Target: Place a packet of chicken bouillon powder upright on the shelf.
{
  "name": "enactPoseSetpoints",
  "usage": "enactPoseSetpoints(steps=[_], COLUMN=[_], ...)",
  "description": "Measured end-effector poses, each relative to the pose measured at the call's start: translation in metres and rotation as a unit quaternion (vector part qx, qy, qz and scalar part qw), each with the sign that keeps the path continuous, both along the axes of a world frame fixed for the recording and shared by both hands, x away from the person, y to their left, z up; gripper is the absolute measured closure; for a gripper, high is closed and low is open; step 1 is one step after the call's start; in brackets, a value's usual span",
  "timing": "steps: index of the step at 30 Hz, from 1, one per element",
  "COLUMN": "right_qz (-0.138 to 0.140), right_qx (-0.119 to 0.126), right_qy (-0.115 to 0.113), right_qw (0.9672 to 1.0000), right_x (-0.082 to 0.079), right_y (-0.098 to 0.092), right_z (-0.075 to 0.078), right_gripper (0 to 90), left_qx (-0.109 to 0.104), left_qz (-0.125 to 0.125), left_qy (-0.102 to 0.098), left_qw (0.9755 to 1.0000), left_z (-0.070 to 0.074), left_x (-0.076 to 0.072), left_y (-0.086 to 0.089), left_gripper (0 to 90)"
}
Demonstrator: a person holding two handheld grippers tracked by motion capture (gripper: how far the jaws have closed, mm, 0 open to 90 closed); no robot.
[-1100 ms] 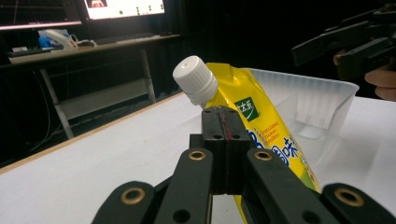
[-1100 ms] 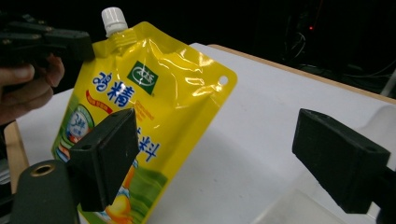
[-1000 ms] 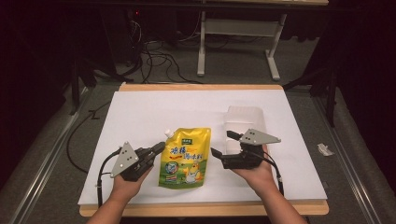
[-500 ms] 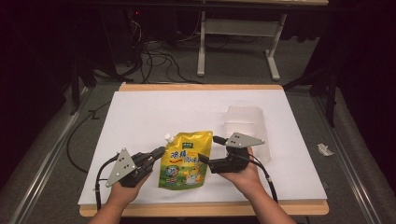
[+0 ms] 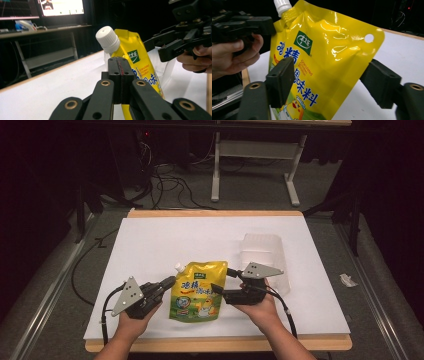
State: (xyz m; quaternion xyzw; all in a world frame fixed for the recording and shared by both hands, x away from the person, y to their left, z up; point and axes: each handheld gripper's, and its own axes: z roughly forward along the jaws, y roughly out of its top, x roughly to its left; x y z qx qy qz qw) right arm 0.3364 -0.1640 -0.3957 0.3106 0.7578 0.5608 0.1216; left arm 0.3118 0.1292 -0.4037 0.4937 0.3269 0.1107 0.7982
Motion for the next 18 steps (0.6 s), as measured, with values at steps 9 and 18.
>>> enactPoseSetpoints(steps=[9, 18], right_qz=[0.014, 0.032], right_qx=[0.000, -0.009], right_qy=[-0.014, -0.025], right_qw=[0.9998, 0.9991], right_x=[-0.009, -0.016], right_y=[0.000, 0.006], right_z=[0.000, -0.001], right_gripper=[35.5, 37.3], left_qx=[-0.006, -0.008], left_qz=[0.002, -0.003], left_qy=[0.029, 0.050], left_qw=[0.9996, 0.9987], left_z=[-0.003, -0.008], left_x=[0.007, 0.012], left_y=[0.006, 0.015], left_gripper=[90.0, 90.0])
